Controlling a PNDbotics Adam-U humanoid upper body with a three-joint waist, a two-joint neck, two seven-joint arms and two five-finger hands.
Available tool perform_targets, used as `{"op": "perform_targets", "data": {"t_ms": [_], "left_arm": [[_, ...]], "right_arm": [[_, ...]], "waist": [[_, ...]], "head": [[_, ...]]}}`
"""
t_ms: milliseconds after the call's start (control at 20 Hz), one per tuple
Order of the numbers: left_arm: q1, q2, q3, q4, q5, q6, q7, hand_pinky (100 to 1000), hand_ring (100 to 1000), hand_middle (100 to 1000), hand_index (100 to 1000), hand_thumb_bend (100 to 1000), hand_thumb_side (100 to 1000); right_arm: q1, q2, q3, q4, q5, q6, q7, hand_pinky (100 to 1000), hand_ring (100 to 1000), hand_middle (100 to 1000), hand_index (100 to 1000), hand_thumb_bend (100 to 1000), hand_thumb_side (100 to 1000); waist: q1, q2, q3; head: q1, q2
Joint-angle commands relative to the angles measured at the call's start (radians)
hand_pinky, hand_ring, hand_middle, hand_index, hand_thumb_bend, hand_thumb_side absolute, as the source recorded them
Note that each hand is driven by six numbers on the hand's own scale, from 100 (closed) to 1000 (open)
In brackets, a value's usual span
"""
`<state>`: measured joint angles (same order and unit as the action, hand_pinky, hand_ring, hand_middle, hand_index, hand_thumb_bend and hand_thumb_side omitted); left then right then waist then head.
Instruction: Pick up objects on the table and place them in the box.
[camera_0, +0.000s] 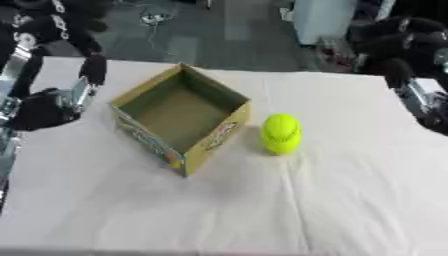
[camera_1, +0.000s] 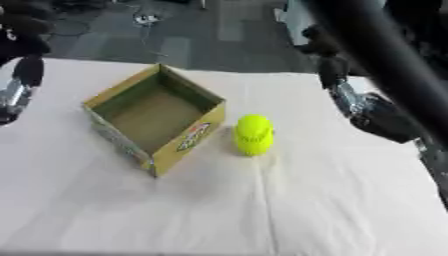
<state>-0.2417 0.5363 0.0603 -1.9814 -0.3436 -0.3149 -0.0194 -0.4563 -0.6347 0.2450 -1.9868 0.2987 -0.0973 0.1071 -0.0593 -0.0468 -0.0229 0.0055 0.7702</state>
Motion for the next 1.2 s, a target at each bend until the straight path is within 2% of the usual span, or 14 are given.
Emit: {"op": "perform_targets", "data": {"t_ms": [50, 150, 250, 450, 700, 850, 1050, 1100, 1200], "left_arm": [[-0.02, 0.019, 0.001, -0.019, 0.005, -0.005, -0.004, 446, 535, 728, 738, 100, 715], [-0.026, 0.018, -0.002, -0.019, 0.007, -0.008, -0.006, 447, 535, 728, 738, 100, 715], [-0.033, 0.017, -0.007, -0.019, 0.01, -0.011, -0.009, 447, 535, 728, 738, 100, 716], [-0.053, 0.011, -0.017, -0.019, 0.018, -0.018, -0.02, 448, 535, 727, 738, 100, 716], [-0.075, 0.004, -0.023, -0.019, 0.028, -0.022, -0.025, 448, 536, 727, 738, 100, 716], [-0.088, 0.0, -0.027, -0.019, 0.033, -0.024, -0.029, 448, 536, 726, 737, 100, 716], [-0.107, -0.005, -0.032, -0.019, 0.04, -0.026, -0.035, 449, 537, 727, 737, 100, 717], [-0.111, -0.006, -0.033, -0.019, 0.042, -0.026, -0.036, 449, 537, 727, 737, 100, 717], [-0.12, -0.01, -0.035, -0.019, 0.045, -0.027, -0.037, 449, 537, 726, 737, 100, 717]], "right_arm": [[-0.044, -0.007, 0.012, -0.013, -0.027, 0.049, -0.037, 639, 769, 810, 807, 230, 803], [-0.067, -0.001, 0.023, -0.013, -0.042, 0.081, -0.036, 624, 758, 811, 810, 261, 805], [-0.084, 0.002, 0.032, -0.013, -0.051, 0.108, -0.029, 604, 732, 811, 814, 335, 732], [-0.104, 0.007, 0.044, -0.013, -0.034, 0.141, -0.007, 602, 724, 810, 815, 375, 705], [-0.116, 0.02, 0.065, -0.004, -0.044, 0.185, 0.025, 596, 732, 839, 842, 415, 800], [-0.131, 0.033, 0.079, 0.034, -0.068, 0.199, 0.051, 578, 705, 830, 861, 422, 853], [-0.161, 0.048, 0.094, 0.1, -0.069, 0.189, 0.076, 581, 707, 827, 864, 424, 871], [-0.167, 0.05, 0.096, 0.117, -0.061, 0.184, 0.08, 587, 715, 834, 866, 393, 856], [-0.181, 0.053, 0.101, 0.157, -0.035, 0.175, 0.089, 599, 721, 842, 870, 415, 897]], "waist": [[0.0, -0.002, 0.004], [-0.001, 0.0, 0.01], [-0.002, 0.002, 0.015], [-0.005, 0.008, 0.03], [-0.009, 0.016, 0.048], [-0.01, 0.02, 0.057], [-0.012, 0.027, 0.071], [-0.012, 0.028, 0.073], [-0.012, 0.032, 0.08]], "head": [[-0.022, 0.0], [-0.029, 0.0], [-0.034, 0.0], [-0.04, 0.0], [-0.045, -0.003], [-0.047, -0.008], [-0.051, -0.016], [-0.052, -0.017], [-0.057, -0.019]]}}
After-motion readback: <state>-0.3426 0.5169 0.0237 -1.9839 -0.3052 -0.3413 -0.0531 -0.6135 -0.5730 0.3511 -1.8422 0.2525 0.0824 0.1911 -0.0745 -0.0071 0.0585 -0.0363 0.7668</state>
